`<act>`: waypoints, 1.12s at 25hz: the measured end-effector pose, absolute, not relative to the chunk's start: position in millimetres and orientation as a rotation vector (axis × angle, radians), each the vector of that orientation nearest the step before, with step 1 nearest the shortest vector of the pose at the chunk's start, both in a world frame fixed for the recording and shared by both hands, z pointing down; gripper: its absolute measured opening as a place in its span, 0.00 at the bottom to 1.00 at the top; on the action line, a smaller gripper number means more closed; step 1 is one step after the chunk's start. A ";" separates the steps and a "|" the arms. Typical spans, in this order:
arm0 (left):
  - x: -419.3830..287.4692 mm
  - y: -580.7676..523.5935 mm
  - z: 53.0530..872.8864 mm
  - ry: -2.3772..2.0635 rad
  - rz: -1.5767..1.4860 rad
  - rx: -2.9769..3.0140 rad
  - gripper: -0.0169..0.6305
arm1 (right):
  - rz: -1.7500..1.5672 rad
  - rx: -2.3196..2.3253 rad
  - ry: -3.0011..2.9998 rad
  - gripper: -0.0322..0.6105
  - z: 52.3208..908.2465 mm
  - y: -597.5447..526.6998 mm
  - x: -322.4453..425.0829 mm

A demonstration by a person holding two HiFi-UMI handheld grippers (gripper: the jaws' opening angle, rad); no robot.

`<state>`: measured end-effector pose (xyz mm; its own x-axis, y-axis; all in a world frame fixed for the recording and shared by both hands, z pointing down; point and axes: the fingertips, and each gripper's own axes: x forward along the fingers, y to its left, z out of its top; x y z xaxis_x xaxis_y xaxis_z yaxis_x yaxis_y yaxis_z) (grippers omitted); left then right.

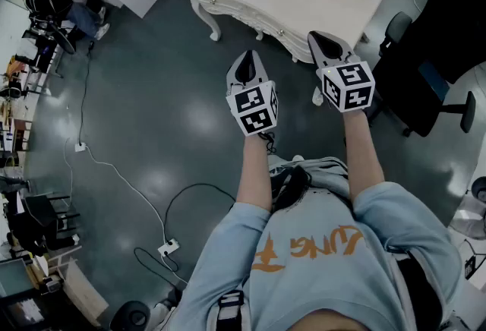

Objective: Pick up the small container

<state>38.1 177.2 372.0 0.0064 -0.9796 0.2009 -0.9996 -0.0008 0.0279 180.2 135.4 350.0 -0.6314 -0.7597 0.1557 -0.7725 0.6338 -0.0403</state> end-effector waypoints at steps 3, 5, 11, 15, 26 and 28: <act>42.7 174.4 374.8 -2.082 0.191 2.108 0.06 | 0.194 1.256 -2.709 0.10 356.5 130.2 181.0; 46.1 172.1 377.2 -2.074 0.198 2.105 0.06 | 0.205 1.249 -2.707 0.10 358.2 128.0 183.5; 54.6 153.1 361.6 -2.081 0.180 2.145 0.06 | 0.185 1.242 -2.752 0.10 344.1 110.3 188.2; 54.2 141.2 356.0 -2.089 0.173 2.151 0.06 | 0.178 1.213 -2.810 0.10 336.5 100.7 183.0; 51.7 79.0 364.9 -2.020 0.195 2.204 0.06 | 0.230 1.200 -2.832 0.32 352.6 53.9 178.3; 49.4 58.1 375.3 -1.998 0.204 2.213 0.06 | 0.232 1.203 -2.822 0.35 360.4 35.1 175.8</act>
<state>49.4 58.1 375.3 0.1023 -0.9739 0.2026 -0.9947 -0.0999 0.0224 175.8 35.1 360.4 -0.6924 -0.7116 0.1190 -0.7215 0.6832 -0.1124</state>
